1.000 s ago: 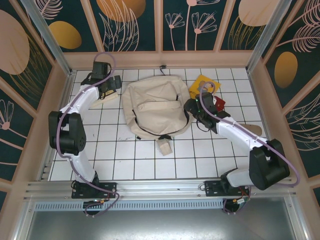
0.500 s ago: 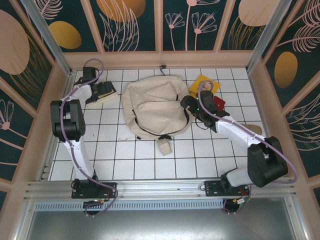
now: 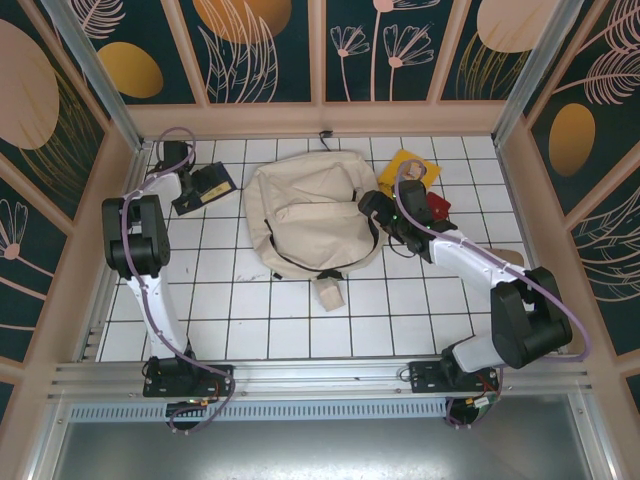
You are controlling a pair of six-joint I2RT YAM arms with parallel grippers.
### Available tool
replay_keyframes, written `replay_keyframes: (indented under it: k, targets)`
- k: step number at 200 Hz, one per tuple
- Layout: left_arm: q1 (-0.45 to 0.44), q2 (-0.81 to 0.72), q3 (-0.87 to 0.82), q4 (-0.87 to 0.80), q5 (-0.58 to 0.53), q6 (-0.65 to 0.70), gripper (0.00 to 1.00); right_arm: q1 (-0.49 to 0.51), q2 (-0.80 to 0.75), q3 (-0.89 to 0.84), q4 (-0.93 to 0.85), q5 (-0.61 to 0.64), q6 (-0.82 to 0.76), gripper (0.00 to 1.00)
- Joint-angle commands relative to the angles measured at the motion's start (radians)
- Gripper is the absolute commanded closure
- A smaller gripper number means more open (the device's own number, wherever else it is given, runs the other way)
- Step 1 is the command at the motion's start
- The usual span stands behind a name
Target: Pack the student bag
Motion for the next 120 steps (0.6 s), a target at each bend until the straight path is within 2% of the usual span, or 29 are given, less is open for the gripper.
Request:
replay_keyframes:
  k: [1,29,68,81,120]
  targets:
    - [-0.005,-0.012,-0.078,-0.014,0.141,-0.105,0.04,-0.006,-0.019,-0.007,0.039,-0.013,0.010,0.07]
    - [-0.008,-0.104,-0.210,0.032,0.194,-0.168,0.05,-0.006,-0.036,-0.018,0.037,-0.015,0.003,0.07]
    - [-0.028,-0.310,-0.454,0.068,0.153,-0.259,0.03,-0.006,-0.044,-0.030,0.050,-0.024,-0.006,0.08]
    - [-0.033,-0.365,-0.539,0.096,0.169,-0.279,0.03,-0.005,-0.042,-0.029,0.061,-0.039,-0.004,0.08]
    - [-0.122,-0.514,-0.787,0.139,0.188,-0.321,0.03,0.002,-0.052,-0.006,0.069,-0.110,0.011,0.09]
